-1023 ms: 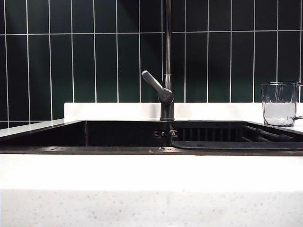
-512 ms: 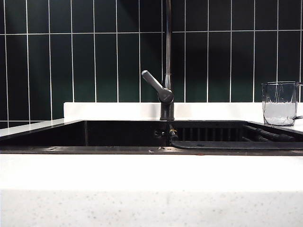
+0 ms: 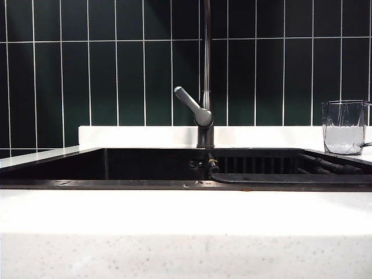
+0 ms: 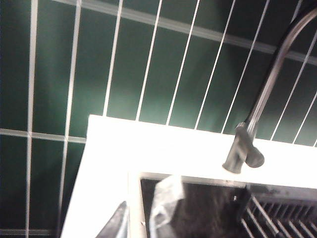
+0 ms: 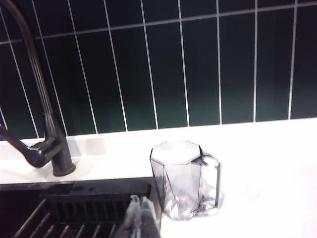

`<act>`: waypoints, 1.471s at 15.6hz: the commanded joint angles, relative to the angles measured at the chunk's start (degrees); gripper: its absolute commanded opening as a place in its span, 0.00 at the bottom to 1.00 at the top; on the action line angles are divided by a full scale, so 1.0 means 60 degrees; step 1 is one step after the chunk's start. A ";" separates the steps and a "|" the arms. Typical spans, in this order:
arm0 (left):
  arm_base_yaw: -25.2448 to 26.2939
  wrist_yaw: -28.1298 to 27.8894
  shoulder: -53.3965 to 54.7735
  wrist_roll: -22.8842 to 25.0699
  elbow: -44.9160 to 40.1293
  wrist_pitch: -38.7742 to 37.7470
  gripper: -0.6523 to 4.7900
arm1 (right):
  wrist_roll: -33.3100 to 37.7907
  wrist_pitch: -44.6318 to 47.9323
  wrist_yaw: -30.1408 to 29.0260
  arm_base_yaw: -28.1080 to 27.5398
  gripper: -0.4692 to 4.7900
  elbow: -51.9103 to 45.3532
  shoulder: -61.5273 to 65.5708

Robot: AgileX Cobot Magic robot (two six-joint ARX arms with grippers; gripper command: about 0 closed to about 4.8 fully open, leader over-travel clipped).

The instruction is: Pick up the mug next to the sink, go to the faucet to get some water, pour the water into the sink, and finally put the mug back to its place.

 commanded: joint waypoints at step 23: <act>-0.1840 0.1537 0.3814 0.0692 0.0758 0.3493 0.24 | -0.0652 0.7184 0.1745 -0.0073 0.31 0.2841 1.2036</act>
